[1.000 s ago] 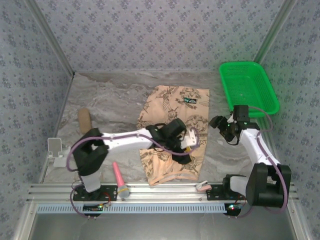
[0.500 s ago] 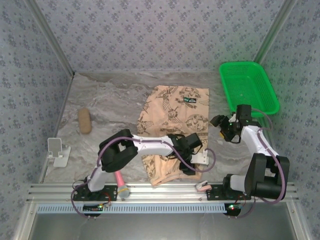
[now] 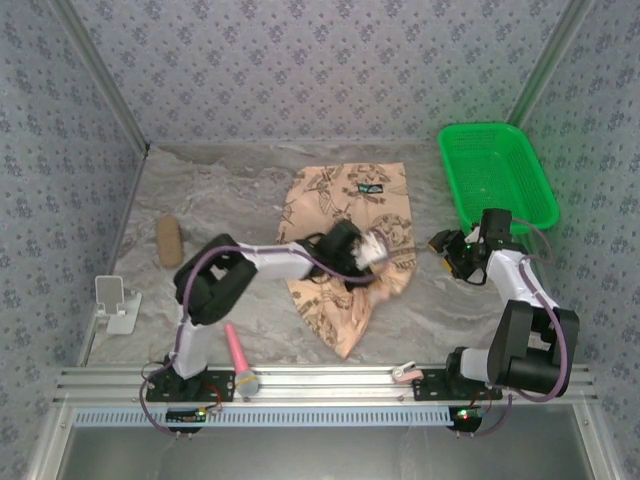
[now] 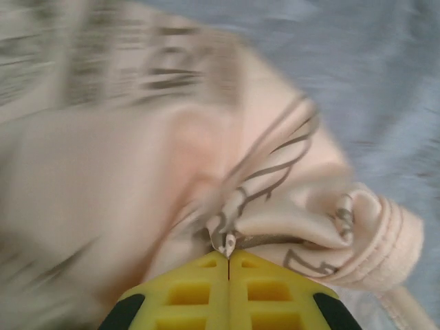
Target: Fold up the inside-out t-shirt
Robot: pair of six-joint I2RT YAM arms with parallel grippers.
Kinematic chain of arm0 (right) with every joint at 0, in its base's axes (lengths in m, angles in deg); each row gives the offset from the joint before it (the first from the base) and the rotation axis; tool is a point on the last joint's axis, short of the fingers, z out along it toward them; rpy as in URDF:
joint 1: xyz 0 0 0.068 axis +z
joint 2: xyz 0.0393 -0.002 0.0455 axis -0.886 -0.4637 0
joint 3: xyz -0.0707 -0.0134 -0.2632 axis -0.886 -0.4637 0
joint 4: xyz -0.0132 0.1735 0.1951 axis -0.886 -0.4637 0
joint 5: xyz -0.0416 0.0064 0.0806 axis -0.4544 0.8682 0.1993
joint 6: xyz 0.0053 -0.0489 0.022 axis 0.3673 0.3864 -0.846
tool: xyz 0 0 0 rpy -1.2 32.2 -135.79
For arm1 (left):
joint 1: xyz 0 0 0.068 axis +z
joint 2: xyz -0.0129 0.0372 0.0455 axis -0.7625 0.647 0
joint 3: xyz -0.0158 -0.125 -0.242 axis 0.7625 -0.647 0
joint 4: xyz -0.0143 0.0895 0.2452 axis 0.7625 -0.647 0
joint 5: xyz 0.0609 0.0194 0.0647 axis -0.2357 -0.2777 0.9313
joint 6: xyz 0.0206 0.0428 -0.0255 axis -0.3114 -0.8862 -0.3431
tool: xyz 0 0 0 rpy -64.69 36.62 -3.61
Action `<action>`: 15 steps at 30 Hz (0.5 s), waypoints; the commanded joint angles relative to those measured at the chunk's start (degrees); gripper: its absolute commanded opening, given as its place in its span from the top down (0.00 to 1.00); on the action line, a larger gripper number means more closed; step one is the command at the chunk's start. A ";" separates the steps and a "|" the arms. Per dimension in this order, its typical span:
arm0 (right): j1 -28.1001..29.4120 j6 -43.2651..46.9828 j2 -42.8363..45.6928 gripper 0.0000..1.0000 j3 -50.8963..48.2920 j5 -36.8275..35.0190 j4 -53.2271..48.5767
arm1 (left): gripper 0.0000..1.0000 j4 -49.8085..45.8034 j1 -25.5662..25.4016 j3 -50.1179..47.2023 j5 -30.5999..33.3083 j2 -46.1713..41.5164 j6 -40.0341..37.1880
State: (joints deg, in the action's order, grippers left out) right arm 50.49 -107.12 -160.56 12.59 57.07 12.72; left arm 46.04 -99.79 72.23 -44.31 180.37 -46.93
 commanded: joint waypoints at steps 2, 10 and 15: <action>1.99 4.57 -2.00 0.37 2.94 1.62 -3.55 | 1.00 9.75 4.97 -3.26 -5.76 -3.51 8.98; 15.06 13.93 -1.52 0.28 0.49 13.19 -4.15 | 1.00 19.08 7.26 -4.11 -7.40 -1.31 21.18; 34.91 8.07 6.02 0.18 -9.03 6.36 10.20 | 1.00 25.36 10.05 -2.98 -8.28 -0.21 30.99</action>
State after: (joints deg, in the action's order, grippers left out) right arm 78.82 -97.48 -158.84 8.59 64.98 15.82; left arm 64.21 -91.44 68.03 -50.57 179.16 -23.76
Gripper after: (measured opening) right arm 0.802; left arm 0.047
